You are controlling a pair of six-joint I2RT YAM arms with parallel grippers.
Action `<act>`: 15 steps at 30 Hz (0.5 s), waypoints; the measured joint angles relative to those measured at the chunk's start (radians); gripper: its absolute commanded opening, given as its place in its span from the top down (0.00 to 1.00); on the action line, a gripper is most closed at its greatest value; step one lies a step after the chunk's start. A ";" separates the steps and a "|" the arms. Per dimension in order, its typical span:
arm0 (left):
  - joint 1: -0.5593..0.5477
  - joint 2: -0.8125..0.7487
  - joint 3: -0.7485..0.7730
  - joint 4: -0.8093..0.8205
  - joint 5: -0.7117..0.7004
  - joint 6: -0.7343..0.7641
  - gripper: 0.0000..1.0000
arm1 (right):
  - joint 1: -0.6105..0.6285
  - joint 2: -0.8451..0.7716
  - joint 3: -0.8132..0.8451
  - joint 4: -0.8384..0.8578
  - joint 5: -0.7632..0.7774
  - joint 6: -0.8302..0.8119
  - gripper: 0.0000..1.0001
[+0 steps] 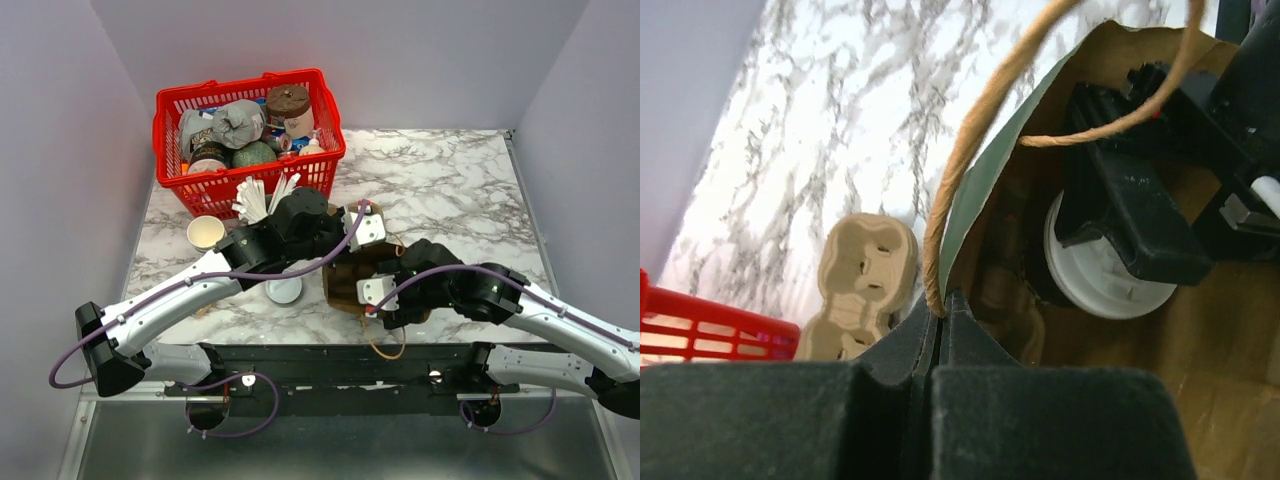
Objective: Pack the takeout coffee
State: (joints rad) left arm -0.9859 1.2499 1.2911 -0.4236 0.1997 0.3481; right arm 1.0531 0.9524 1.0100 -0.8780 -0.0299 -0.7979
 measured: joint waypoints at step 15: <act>-0.029 -0.023 -0.080 0.087 -0.010 -0.046 0.61 | 0.008 -0.051 -0.025 0.002 0.063 0.031 0.99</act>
State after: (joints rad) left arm -1.0145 1.2270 1.2106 -0.3367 0.1902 0.3023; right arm 1.0607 0.9009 0.9852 -0.8757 0.0334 -0.7666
